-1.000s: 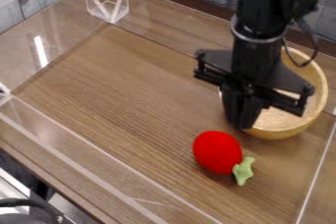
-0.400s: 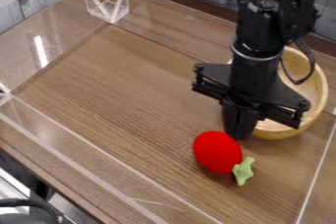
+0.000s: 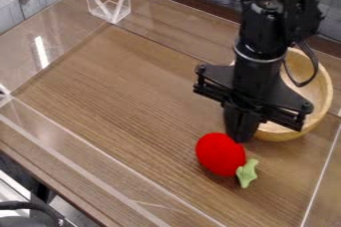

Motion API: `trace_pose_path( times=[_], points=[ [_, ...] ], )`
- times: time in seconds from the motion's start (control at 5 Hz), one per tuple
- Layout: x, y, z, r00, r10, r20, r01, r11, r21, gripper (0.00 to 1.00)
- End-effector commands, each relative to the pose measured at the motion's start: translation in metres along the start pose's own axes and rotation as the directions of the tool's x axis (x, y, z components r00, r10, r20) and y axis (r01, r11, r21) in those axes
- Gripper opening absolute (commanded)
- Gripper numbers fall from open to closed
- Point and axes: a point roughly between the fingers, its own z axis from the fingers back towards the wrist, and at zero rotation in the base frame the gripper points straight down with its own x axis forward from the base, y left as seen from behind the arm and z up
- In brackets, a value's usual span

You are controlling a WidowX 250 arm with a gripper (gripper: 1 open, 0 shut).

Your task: Move the red fruit to the right

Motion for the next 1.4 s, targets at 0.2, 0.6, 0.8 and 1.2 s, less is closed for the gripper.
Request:
trace_pose_path(
  times=[0.2, 0.6, 0.8, 1.2],
  points=[
    [0.0093, -0.0064, 0.0123, 0.999, -0.012, 0.043, 0.012, 1.0, -0.009, 0.0],
    [0.0106, -0.0065, 0.0137, 0.999, -0.01, 0.044, 0.01, 1.0, -0.005, 0.0],
    [0.0101, -0.0062, 0.011, 0.999, -0.008, 0.039, 0.008, 1.0, -0.001, 0.0],
    [0.0094, -0.0059, 0.0086, 0.999, -0.003, 0.033, 0.003, 1.0, 0.005, 0.0]
  ],
)
